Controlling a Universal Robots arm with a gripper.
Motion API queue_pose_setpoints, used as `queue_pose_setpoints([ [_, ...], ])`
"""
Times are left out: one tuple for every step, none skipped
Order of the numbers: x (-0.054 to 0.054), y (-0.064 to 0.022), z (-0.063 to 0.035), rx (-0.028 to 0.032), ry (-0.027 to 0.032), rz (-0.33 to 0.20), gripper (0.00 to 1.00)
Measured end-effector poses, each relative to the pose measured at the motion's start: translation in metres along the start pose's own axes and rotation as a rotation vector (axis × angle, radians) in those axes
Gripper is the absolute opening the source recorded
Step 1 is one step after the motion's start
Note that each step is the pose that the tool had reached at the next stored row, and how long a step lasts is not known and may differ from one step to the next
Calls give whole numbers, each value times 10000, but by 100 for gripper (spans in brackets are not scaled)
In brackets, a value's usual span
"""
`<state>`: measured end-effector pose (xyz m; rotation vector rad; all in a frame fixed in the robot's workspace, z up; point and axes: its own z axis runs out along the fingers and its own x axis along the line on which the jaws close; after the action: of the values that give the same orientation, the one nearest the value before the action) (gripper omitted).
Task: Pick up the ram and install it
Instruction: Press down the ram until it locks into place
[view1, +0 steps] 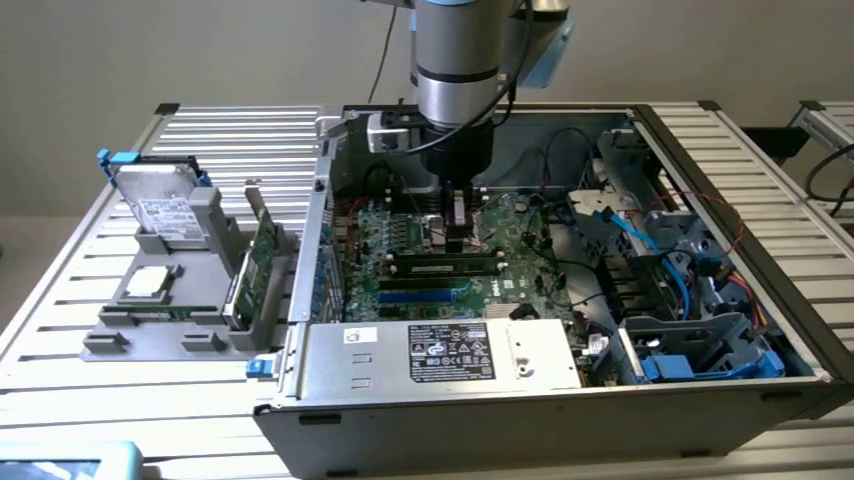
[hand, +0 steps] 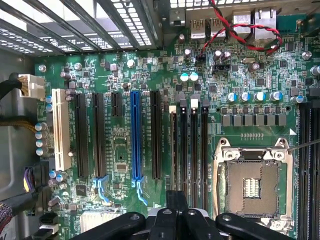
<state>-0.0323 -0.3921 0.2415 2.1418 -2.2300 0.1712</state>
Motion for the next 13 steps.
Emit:
queue_pose_setpoints([
  [0, 0, 0, 0, -1, 0, 11],
  [0, 0, 0, 0, -1, 0, 11],
  [0, 0, 0, 0, -1, 0, 11],
  [0, 0, 0, 0, 0, -1, 11],
  [0, 0, 0, 0, -1, -1, 11],
  [0, -1, 0, 1, 0, -1, 11],
  [0, 0, 0, 0, 0, 2, 11],
  [0, 0, 0, -4, 3, 38, 11],
  [0, -1, 0, -17, 8, 155, 11],
  [0, -1, 0, -32, 15, 288, 11],
  [0, -1, 0, -49, 23, 446, 11],
  [0, -1, 0, -65, 30, 598, 11],
  [0, -1, 0, -81, 36, 740, 11],
])
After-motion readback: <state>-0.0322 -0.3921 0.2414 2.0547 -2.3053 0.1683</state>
